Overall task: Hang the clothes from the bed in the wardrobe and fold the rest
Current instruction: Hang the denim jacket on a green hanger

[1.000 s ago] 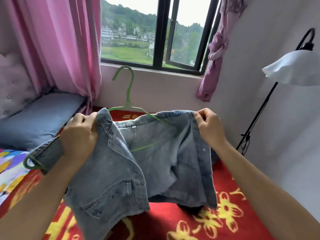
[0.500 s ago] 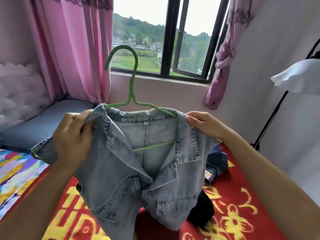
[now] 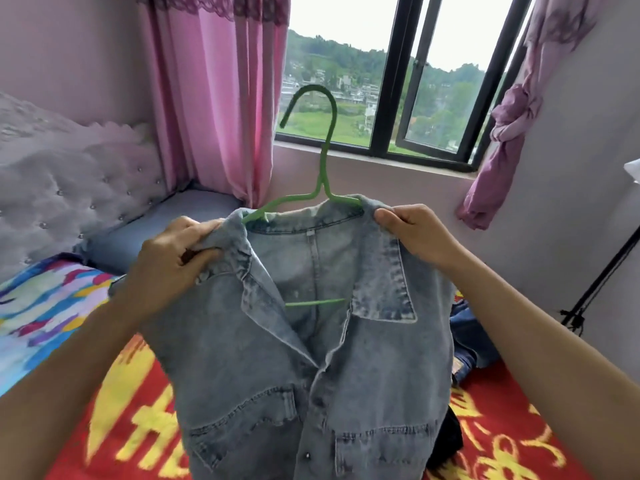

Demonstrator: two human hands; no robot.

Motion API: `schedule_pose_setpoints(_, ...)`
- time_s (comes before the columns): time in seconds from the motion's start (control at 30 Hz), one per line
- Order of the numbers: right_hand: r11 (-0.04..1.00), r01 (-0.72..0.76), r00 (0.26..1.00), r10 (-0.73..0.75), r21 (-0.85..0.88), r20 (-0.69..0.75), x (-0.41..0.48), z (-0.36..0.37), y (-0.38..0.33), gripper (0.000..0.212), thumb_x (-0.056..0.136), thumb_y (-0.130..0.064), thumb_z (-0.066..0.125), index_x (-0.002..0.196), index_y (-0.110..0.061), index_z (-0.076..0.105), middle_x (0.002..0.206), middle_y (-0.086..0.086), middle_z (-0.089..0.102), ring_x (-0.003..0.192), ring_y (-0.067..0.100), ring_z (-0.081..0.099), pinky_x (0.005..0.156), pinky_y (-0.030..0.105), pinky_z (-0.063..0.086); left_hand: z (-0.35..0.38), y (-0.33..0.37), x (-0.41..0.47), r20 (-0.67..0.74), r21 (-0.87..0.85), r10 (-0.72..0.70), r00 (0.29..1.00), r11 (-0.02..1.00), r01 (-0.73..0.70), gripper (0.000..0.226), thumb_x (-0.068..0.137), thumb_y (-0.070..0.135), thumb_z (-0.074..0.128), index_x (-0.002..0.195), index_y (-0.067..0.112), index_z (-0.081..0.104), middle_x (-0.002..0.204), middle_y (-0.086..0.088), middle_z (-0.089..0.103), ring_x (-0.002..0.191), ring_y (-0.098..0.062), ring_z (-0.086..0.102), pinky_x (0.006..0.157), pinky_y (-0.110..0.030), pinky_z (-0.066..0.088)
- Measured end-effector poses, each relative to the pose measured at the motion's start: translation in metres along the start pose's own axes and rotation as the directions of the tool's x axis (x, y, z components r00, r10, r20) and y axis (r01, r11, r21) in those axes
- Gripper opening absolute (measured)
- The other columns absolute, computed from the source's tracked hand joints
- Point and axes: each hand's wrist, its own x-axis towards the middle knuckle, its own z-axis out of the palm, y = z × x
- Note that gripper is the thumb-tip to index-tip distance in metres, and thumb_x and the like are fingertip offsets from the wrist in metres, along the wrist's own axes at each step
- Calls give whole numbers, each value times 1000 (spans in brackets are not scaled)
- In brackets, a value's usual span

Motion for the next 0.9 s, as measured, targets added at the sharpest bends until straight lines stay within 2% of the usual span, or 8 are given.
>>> schedule_pose_setpoints(0.13,992,-96,995,97,82,-6,-4,4,13,47,77,-49,54,48,-14,41,51,-5,37,51,9,33,51,22,30,-22,-16,-24,327,-142,-171,929,963,227,71,65,-1,81,97,60,61,89,23,69,78,6,59,72,-6,42)
schedule_pose_setpoints(0.23,985,-126,990,117,117,82,-5,17,12,50,81,-42,57,59,2,53,63,9,41,61,19,35,59,29,31,-28,-19,-38,398,-288,-221,891,891,350,73,66,-11,76,92,56,66,92,20,70,80,7,62,73,-11,48)
schedule_pose_setpoints(0.33,987,-86,980,59,132,191,-7,28,1,47,81,-44,55,65,0,53,62,3,44,58,10,39,57,26,32,-45,-18,-48,244,-228,-325,914,897,379,62,65,-11,76,87,46,66,82,20,70,75,7,60,71,-12,47)
schedule_pose_setpoints(0.43,999,34,962,-29,-13,270,-2,42,-11,19,88,-28,61,102,-20,52,70,-11,49,57,-2,43,58,12,35,-65,-10,-63,3,-126,-339,941,933,337,47,67,-8,76,90,31,66,88,-4,69,80,-10,59,77,-25,46)
schedule_pose_setpoints(0.53,970,205,933,-154,-130,326,1,60,-28,60,85,-29,66,137,-33,37,74,-2,58,69,14,55,71,29,44,-89,1,-82,-213,93,-235,948,961,259,38,69,-2,74,100,21,70,79,-14,62,73,3,53,69,-15,38)
schedule_pose_setpoints(0.63,861,432,872,-323,-268,369,3,86,-50,45,88,-37,60,129,-20,50,61,3,48,62,28,50,65,37,40,-116,14,-115,-323,225,-233,917,922,314,36,69,-3,70,103,11,71,74,-9,57,71,8,50,65,-14,36)
schedule_pose_setpoints(0.77,809,582,755,-501,-82,423,-4,128,-84,24,90,-34,58,91,-11,50,62,3,44,59,26,39,60,37,35,-154,33,-166,-454,296,-340,824,814,499,37,68,-13,73,101,4,72,72,1,53,73,16,49,64,-6,33)
schedule_pose_setpoints(0.9,749,661,635,-592,48,496,-18,171,-138,26,90,-35,58,81,-14,46,63,6,47,62,29,44,61,38,36,-200,67,-221,-621,380,-357,698,641,667,43,64,-25,62,97,0,72,73,1,53,78,-14,57,72,-8,35)
